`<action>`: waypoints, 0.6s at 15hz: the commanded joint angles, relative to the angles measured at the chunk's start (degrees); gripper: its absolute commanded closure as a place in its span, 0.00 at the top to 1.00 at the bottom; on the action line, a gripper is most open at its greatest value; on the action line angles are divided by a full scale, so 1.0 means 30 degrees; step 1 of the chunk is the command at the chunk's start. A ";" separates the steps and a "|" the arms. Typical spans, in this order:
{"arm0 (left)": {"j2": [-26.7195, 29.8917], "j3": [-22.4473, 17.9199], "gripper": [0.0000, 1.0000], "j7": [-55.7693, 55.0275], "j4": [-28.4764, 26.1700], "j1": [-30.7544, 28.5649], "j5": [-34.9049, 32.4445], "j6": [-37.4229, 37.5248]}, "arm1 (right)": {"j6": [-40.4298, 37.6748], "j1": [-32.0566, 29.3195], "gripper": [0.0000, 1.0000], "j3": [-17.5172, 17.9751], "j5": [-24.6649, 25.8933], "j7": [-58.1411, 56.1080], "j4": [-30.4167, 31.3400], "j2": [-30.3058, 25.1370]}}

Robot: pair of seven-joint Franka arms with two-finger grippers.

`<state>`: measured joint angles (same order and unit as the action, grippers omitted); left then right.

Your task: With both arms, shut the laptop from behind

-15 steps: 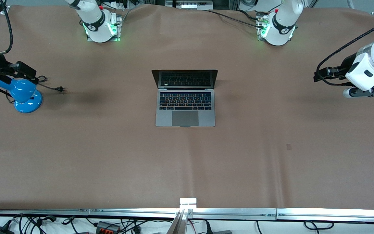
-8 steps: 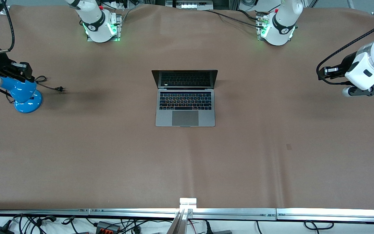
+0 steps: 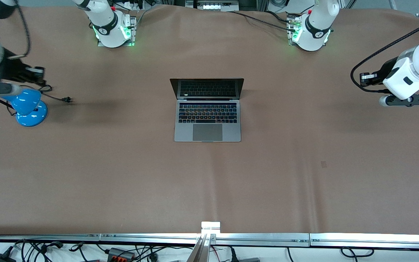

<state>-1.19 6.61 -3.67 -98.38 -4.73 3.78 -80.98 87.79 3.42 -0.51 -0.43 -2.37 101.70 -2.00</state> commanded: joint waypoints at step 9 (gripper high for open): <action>0.1773 0.7425 0.01 -0.1996 -0.8745 0.0053 0.8050 -0.6309 | 0.1583 0.7227 0.00 0.0052 -0.5155 0.1198 0.3654 0.0931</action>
<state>-0.35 23.90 -7.62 -117.66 -3.76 24.35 -94.89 90.09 19.83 0.09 -14.13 -0.82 109.60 2.32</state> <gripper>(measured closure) 0.991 0.991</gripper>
